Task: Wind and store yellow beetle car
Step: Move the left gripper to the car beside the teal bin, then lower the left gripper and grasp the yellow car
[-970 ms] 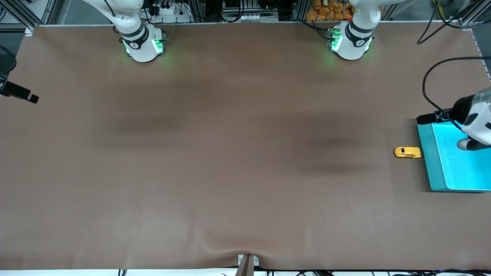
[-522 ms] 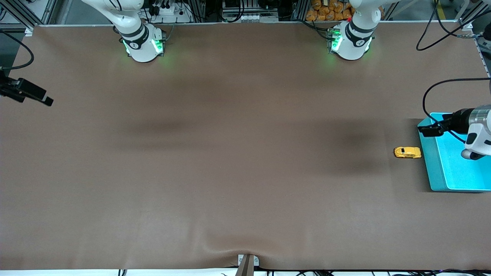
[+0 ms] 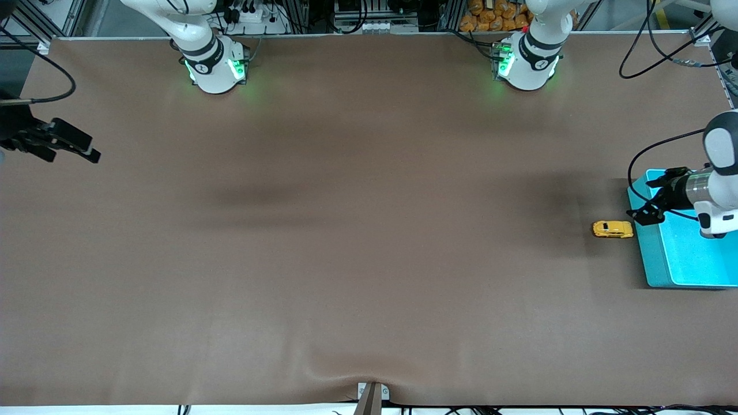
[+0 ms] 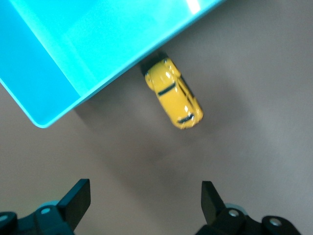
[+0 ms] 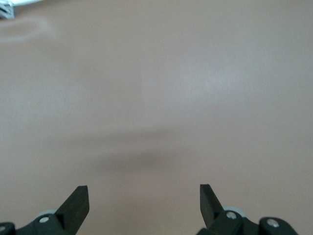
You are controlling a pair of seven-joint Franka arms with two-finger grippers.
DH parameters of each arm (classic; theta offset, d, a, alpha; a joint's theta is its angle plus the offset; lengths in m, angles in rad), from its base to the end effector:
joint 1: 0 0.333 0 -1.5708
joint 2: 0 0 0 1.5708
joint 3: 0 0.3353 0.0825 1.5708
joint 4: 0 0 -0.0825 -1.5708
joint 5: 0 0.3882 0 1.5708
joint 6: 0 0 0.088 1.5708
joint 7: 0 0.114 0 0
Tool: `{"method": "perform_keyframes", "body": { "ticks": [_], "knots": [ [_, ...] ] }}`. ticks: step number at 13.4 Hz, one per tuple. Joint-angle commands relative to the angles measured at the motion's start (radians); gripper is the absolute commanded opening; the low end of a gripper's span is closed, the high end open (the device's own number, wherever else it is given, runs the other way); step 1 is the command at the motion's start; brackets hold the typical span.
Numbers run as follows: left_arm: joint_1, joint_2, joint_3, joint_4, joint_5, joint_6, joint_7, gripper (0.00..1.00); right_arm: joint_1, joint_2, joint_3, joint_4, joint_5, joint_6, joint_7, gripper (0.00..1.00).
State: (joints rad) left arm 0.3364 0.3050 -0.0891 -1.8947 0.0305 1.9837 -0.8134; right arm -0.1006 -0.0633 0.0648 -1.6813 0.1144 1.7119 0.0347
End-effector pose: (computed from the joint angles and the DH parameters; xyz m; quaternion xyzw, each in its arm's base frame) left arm 0.5839 0.1522 0.3368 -0.8612 -0.4969 0.1029 0.0297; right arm 0.5513 -0.0071 0.6322 -0.9966 0.0405 -0.0468 0.0548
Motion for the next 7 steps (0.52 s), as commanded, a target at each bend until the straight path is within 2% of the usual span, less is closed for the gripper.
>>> {"method": "perform_keyframes", "body": {
  "ticks": [1, 4, 6, 7],
  "knots": [
    [0.050, 0.037, -0.011, -0.012, 0.020, 0.124, -0.204, 1.00, 0.007, -0.123, 0.001, -0.171, -0.010, 0.118, -0.018, 1.00],
    [0.098, 0.062, -0.011, -0.023, 0.010, 0.214, -0.325, 1.00, 0.007, -0.163, 0.001, -0.182, -0.010, 0.132, -0.021, 1.00],
    [0.098, 0.077, -0.011, -0.059, 0.009, 0.289, -0.360, 1.00, 0.016, -0.167, 0.009, -0.202, -0.091, 0.129, -0.021, 1.00],
    [0.098, 0.075, -0.011, -0.087, 0.009, 0.325, -0.363, 1.00, 0.016, -0.165, 0.009, -0.202, -0.104, 0.130, -0.021, 1.00]
  ]
}}
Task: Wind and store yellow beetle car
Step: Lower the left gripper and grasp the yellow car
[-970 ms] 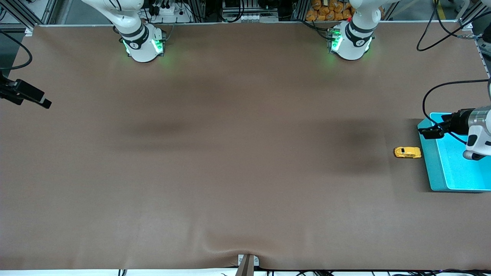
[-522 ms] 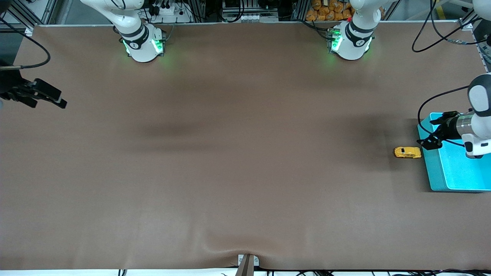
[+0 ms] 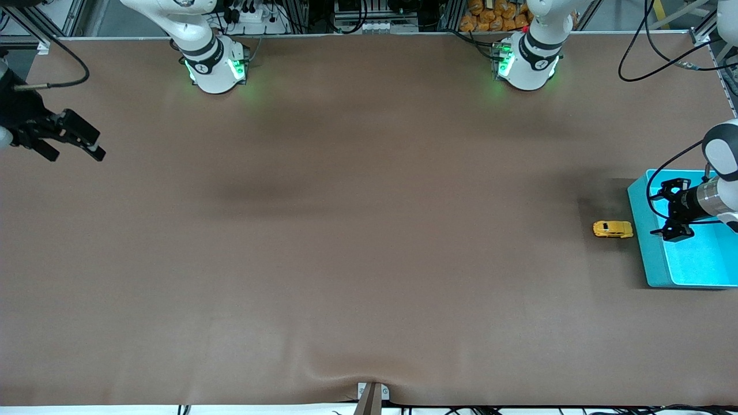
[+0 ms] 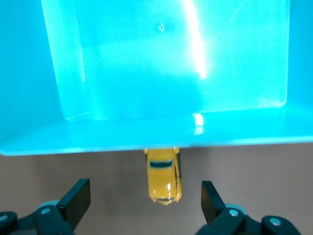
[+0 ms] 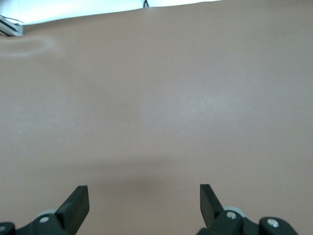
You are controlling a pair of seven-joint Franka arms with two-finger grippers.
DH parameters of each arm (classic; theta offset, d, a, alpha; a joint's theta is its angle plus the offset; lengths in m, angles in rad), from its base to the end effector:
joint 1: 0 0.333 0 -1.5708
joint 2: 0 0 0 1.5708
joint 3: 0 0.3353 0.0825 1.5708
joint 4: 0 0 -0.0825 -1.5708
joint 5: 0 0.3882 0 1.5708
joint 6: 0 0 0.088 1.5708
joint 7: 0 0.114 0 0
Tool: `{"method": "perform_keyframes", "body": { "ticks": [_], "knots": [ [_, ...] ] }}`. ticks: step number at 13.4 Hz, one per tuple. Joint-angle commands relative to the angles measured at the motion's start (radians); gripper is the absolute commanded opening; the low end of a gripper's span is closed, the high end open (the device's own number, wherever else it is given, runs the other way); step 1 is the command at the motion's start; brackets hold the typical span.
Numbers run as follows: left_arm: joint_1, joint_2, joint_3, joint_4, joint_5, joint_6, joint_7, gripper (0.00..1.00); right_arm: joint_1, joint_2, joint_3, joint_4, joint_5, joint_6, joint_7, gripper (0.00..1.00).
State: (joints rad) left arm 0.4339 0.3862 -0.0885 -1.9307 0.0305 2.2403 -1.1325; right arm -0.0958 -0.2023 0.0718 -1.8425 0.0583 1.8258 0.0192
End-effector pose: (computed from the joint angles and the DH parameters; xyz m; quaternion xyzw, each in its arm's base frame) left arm 0.5848 0.2143 0.2901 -0.7435 -0.6676 0.0365 0.0096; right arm 0.5142 -0.0036 0.6374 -0.9951 0.0263 -0.0925 0.0213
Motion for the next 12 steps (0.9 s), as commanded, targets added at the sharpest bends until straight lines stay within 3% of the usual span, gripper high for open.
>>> {"method": "perform_keyframes", "body": {
  "ticks": [1, 5, 12],
  "knots": [
    [0.000, -0.009, -0.011, -0.077, 0.009, 0.103, -0.044, 1.00, 0.011, -0.031, 0.002, -0.037, -0.054, 0.012, -0.004, 1.00],
    [-0.003, 0.002, -0.014, -0.105, 0.008, 0.168, -0.049, 1.00, 0.002, -0.029, 0.000, 0.054, -0.058, -0.078, -0.005, 1.00],
    [-0.006, 0.078, -0.017, -0.105, 0.008, 0.263, -0.049, 1.00, 0.011, -0.003, 0.002, 0.069, -0.061, -0.075, 0.005, 1.00]
  ]
}}
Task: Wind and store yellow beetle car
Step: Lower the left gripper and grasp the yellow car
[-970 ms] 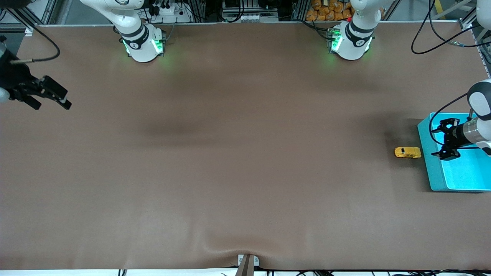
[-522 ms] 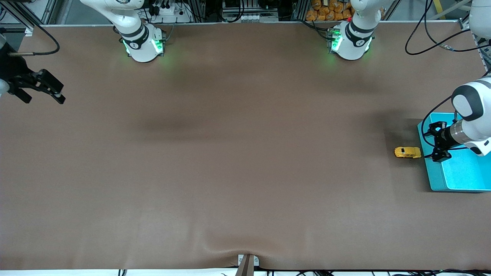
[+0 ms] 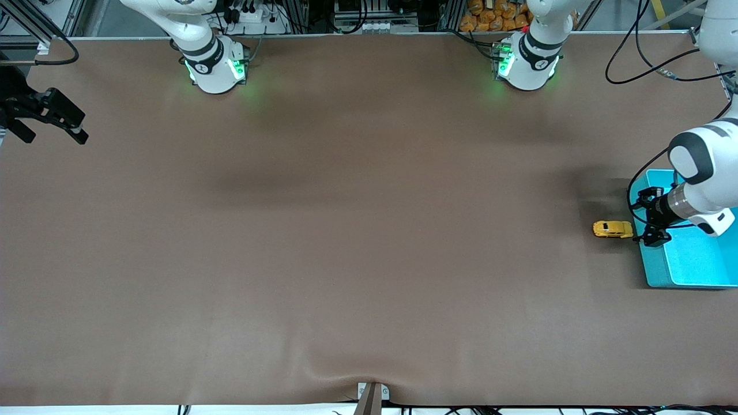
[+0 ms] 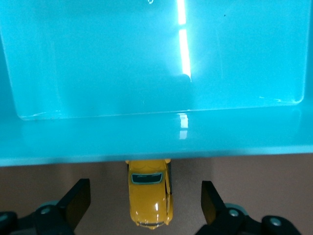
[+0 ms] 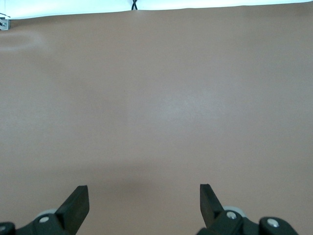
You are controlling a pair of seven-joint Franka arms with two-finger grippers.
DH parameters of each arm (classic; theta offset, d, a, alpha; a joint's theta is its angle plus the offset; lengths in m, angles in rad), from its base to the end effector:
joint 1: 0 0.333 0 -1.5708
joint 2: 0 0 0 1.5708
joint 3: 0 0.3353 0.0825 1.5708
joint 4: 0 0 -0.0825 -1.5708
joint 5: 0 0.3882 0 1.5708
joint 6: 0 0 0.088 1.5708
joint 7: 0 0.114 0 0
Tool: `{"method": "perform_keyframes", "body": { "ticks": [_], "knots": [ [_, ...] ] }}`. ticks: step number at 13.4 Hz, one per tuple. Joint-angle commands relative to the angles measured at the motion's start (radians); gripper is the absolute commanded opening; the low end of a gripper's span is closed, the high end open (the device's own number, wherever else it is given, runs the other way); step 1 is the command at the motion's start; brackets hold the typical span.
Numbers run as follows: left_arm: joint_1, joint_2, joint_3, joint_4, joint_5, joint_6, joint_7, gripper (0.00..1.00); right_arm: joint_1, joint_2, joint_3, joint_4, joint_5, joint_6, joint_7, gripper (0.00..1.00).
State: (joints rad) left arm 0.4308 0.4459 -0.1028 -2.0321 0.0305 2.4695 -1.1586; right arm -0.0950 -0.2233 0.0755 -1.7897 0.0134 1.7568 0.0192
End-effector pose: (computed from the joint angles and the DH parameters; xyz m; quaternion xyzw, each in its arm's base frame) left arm 0.5773 0.1982 0.2315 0.7409 0.6715 -0.0078 0.0104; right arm 0.5023 -0.0039 0.6668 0.9953 -0.0200 0.0947 0.0017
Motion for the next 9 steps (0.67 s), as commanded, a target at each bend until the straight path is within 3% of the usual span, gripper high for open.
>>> {"method": "perform_keyframes", "body": {
  "ticks": [1, 5, 6, 7, 9],
  "knots": [
    [-0.006, 0.026, -0.005, -0.004, 0.008, 0.040, -0.023, 1.00, 0.011, 0.028, -0.002, 0.018, -0.016, 0.000, 0.004, 1.00],
    [-0.038, 0.069, -0.011, -0.004, 0.008, 0.077, -0.023, 1.00, 0.018, 0.163, -0.002, 0.137, -0.004, 0.010, 0.036, 1.00],
    [-0.046, 0.076, -0.011, -0.004, 0.009, 0.080, -0.023, 0.91, 0.017, 0.170, -0.002, 0.144, -0.006, 0.009, 0.030, 1.00],
    [-0.046, 0.074, -0.011, -0.005, 0.011, 0.083, -0.024, 0.50, 0.014, 0.176, -0.002, 0.150, -0.007, 0.013, 0.033, 1.00],
    [-0.044, 0.066, -0.011, -0.010, 0.011, 0.088, -0.024, 0.00, 0.027, 0.228, -0.002, 0.206, -0.015, 0.009, 0.038, 1.00]
  ]
}}
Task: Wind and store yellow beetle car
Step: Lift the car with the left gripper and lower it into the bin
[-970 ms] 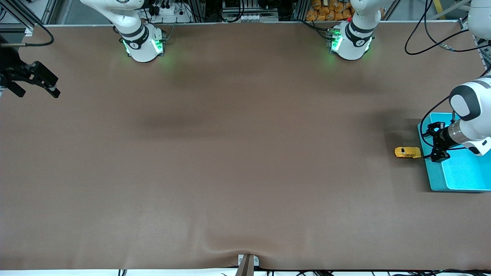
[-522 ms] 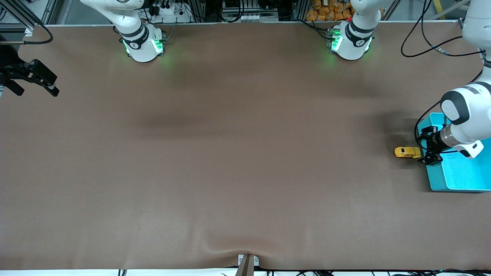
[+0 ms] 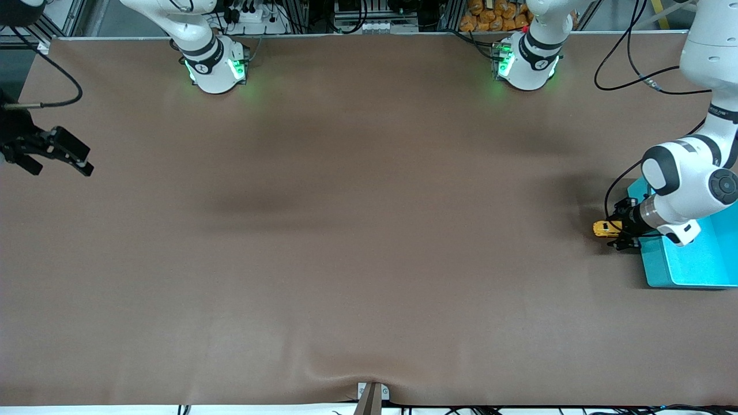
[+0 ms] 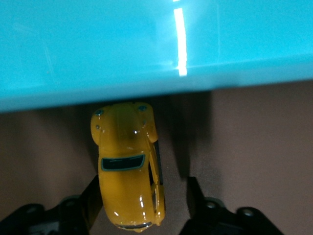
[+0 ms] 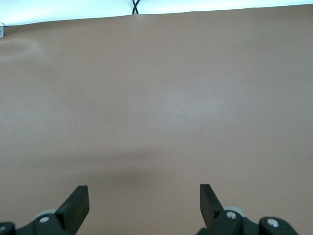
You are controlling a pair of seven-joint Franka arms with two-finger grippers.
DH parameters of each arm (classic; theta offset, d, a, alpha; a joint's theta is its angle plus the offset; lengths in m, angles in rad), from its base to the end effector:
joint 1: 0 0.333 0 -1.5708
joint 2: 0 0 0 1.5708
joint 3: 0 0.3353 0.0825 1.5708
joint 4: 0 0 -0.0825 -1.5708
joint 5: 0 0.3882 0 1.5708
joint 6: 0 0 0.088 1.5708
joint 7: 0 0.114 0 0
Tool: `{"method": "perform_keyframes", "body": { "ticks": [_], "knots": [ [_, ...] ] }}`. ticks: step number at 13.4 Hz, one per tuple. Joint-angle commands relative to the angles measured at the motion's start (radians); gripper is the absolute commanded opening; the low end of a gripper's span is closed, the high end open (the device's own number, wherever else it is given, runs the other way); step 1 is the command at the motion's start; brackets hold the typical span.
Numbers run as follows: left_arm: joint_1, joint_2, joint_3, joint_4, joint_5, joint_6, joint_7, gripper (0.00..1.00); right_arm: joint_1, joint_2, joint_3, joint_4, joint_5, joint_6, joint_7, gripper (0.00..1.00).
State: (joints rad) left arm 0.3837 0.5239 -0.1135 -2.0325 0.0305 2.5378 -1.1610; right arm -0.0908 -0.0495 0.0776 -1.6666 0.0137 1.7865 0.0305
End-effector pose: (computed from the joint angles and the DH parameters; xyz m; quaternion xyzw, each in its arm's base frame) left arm 0.5864 0.1633 0.1903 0.7580 0.6519 -0.0152 0.0147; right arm 0.5634 -0.0050 0.6388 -0.9962 0.0225 -0.0845 0.0056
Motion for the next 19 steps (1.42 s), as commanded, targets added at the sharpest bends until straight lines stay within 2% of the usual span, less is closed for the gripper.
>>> {"method": "perform_keyframes", "body": {
  "ticks": [1, 6, 10, 12, 16, 19],
  "knots": [
    [0.004, -0.018, 0.000, -0.011, 0.011, 0.019, -0.023, 0.00, 0.035, 0.065, -0.004, 0.102, -0.017, -0.027, 0.028, 1.00],
    [-0.026, -0.116, -0.031, -0.046, 0.020, 0.003, -0.036, 0.00, 0.052, 0.065, -0.004, 0.107, -0.017, -0.062, 0.040, 1.00],
    [-0.071, -0.215, -0.046, -0.026, 0.023, -0.114, 0.036, 0.00, 0.046, 0.063, -0.004, 0.108, -0.017, -0.062, 0.040, 1.00],
    [-0.066, -0.245, -0.044, 0.006, 0.023, -0.192, 0.183, 0.00, 0.051, 0.063, -0.004, 0.108, -0.018, -0.064, 0.042, 1.00],
    [-0.029, -0.234, -0.035, 0.125, 0.022, -0.352, 0.510, 0.00, 0.045, 0.063, -0.006, 0.105, -0.023, -0.091, 0.031, 1.00],
    [0.035, -0.219, -0.034, 0.173, 0.022, -0.390, 0.770, 0.00, 0.046, 0.063, -0.006, 0.108, -0.043, -0.102, 0.035, 1.00]
  ]
}}
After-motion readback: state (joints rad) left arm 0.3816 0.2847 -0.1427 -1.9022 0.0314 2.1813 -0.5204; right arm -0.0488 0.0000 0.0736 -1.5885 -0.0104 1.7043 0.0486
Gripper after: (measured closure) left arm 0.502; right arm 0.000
